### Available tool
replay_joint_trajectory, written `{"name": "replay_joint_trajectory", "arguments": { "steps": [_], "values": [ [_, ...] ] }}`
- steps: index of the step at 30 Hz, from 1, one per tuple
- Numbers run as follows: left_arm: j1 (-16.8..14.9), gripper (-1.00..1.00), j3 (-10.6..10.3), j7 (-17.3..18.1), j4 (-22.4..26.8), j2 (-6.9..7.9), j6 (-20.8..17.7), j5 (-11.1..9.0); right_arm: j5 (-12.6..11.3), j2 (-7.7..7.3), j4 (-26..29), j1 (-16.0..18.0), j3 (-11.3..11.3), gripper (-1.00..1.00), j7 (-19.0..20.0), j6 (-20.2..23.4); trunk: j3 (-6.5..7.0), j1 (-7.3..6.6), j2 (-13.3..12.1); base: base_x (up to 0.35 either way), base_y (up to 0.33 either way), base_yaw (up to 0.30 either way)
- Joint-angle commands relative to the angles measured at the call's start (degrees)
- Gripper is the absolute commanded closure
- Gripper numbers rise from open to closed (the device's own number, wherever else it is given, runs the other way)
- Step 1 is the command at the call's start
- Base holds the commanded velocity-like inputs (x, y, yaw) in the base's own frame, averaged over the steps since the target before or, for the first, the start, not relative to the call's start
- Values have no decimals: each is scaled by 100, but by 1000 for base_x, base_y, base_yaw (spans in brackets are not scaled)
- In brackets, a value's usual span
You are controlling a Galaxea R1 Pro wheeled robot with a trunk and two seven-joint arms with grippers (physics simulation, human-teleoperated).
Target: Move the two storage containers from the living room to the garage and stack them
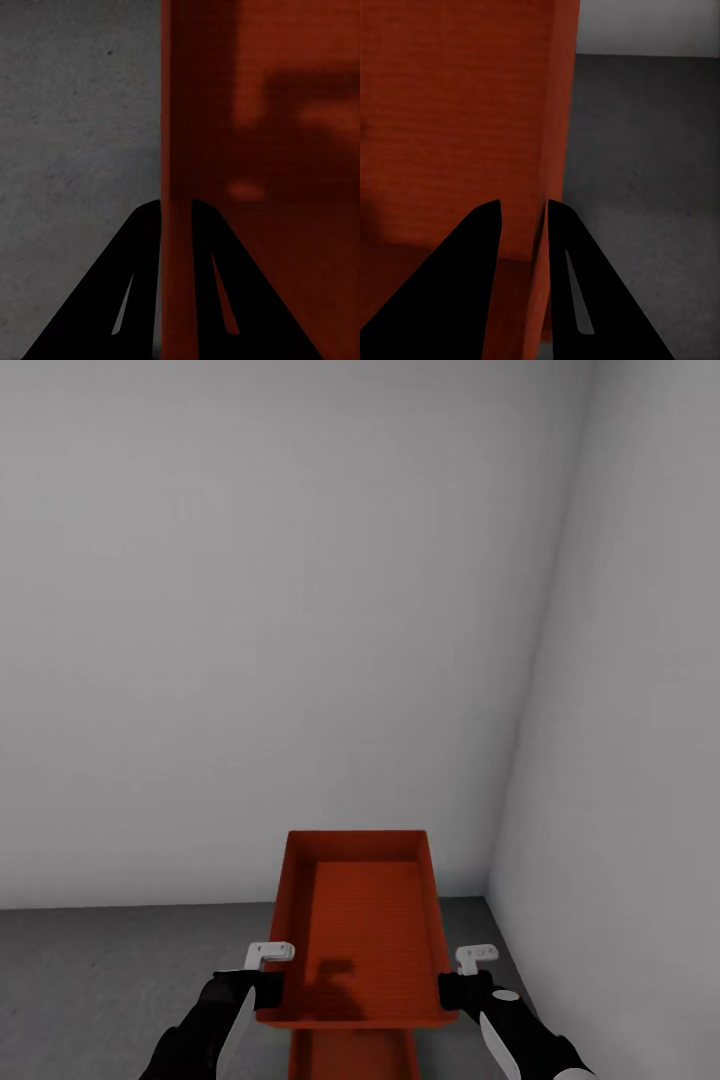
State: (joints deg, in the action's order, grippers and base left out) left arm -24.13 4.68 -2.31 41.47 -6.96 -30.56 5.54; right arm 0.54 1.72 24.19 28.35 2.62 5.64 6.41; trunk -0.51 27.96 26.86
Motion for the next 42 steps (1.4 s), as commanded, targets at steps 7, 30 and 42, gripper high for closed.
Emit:
{"name": "replay_joint_trajectory", "arguments": {
  "steps": [7,30,42],
  "values": [
    [-4,100,-38,-13,11,-60,429,-106,-46,180,-10,-5,143,100,16,36,-6,2,7,0,0,6],
    [-4,100,-38,-15,14,-57,429,-106,-46,180,-10,-5,143,100,17,36,-6,2,7,77,0,43],
    [-4,100,-38,-15,12,-60,430,-106,-46,180,-10,-5,145,100,16,36,-6,2,7,46,-35,0]
  ]
}}
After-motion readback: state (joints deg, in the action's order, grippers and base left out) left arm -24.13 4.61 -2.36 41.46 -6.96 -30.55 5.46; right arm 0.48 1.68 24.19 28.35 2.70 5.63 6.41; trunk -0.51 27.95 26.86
